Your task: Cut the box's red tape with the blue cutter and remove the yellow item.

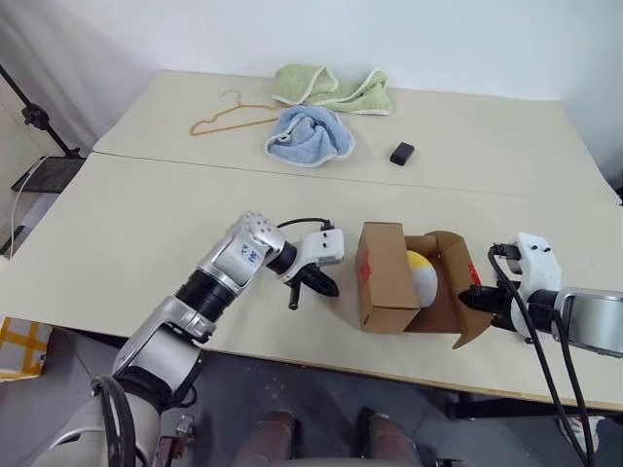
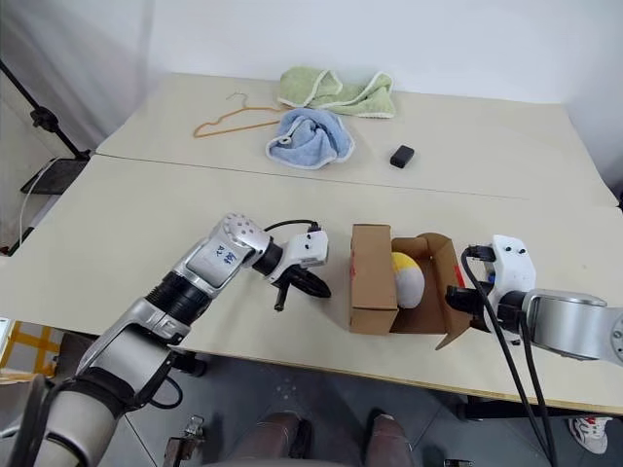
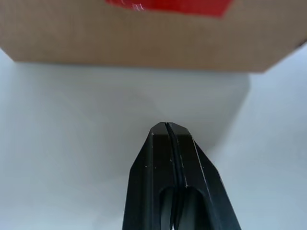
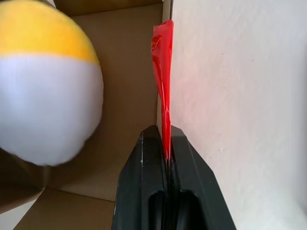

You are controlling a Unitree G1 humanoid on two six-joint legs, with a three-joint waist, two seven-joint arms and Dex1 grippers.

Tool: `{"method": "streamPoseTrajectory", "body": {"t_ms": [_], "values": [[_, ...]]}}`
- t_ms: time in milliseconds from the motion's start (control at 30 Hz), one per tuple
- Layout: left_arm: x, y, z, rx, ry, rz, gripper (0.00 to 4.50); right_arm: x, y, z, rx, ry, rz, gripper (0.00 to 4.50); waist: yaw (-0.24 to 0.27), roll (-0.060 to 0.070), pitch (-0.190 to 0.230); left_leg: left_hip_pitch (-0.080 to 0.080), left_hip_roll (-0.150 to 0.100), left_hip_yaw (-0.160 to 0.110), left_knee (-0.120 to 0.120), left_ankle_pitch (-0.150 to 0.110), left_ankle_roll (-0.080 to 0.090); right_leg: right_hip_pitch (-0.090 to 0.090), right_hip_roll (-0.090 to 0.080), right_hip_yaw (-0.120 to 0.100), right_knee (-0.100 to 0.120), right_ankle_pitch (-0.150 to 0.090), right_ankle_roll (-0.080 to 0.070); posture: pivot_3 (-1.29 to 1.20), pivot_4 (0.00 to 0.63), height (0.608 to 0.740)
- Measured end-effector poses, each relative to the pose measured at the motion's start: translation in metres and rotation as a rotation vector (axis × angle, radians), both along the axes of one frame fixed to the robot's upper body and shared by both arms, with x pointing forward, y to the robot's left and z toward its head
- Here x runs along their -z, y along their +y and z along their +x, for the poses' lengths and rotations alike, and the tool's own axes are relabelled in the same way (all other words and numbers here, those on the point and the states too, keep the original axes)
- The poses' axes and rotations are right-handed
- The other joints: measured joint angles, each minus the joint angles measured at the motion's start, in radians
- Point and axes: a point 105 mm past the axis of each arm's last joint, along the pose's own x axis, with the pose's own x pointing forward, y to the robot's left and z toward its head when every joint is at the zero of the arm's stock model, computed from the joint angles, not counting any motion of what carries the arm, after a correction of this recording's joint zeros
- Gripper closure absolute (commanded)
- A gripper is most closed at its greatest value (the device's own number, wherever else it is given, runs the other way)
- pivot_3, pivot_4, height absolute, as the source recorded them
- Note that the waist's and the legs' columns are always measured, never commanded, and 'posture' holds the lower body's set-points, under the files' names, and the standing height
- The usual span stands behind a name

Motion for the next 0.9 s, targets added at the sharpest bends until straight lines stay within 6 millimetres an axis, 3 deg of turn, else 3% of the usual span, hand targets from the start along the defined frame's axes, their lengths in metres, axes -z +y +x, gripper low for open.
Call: {"method": "streamPoseTrajectory", "body": {"t_ms": [133,233,333,400,667,900], "values": [[-0.011,-0.007,0.007,-0.026,0.011,-0.044,4.50,-0.001,0.006,-0.002,-0.027,-0.009,-0.012,4.49,-0.003,-0.001,0.001,-0.003,0.000,0.000,0.000,0.000,0.000,-0.002,0.000,0.000,0.000,0.000,0.001,0.00,0.150,0.740],[-0.056,-0.014,0.021,-0.078,0.031,-0.186,4.50,-0.002,0.007,-0.002,-0.034,-0.010,-0.017,4.49,-0.006,-0.003,0.002,-0.011,0.000,0.001,0.002,0.001,-0.001,-0.011,0.002,-0.003,0.002,0.002,0.003,0.00,0.150,0.740],[-0.116,-0.017,0.024,-0.050,-0.010,-0.322,4.50,-0.002,0.010,-0.004,-0.048,-0.014,-0.020,4.49,-0.010,-0.004,0.003,-0.013,0.000,0.005,0.000,0.001,-0.001,-0.016,0.002,-0.006,0.007,0.002,0.003,0.00,0.150,0.740],[-0.131,-0.022,0.019,-0.004,-0.006,-0.359,4.50,-0.003,0.011,-0.004,-0.054,-0.017,-0.023,4.49,-0.012,-0.004,0.003,-0.013,0.000,0.005,0.000,0.001,-0.001,-0.016,0.002,-0.009,0.006,0.002,0.003,0.00,0.150,0.740],[-0.133,-0.051,-0.006,0.177,0.013,-0.346,4.50,-0.003,0.011,-0.005,-0.057,-0.018,-0.034,4.49,-0.011,-0.006,0.004,-0.013,0.000,0.008,0.001,0.001,0.000,-0.015,0.001,-0.010,0.006,0.002,0.003,0.00,0.150,0.740],[-0.092,-0.054,-0.014,0.242,-0.015,-0.194,4.50,0.000,0.012,-0.008,-0.052,-0.010,-0.050,4.49,-0.014,-0.006,0.004,-0.012,0.001,0.009,0.001,0.001,0.000,-0.016,0.001,-0.010,0.007,0.002,0.003,0.00,0.150,0.740]]}}
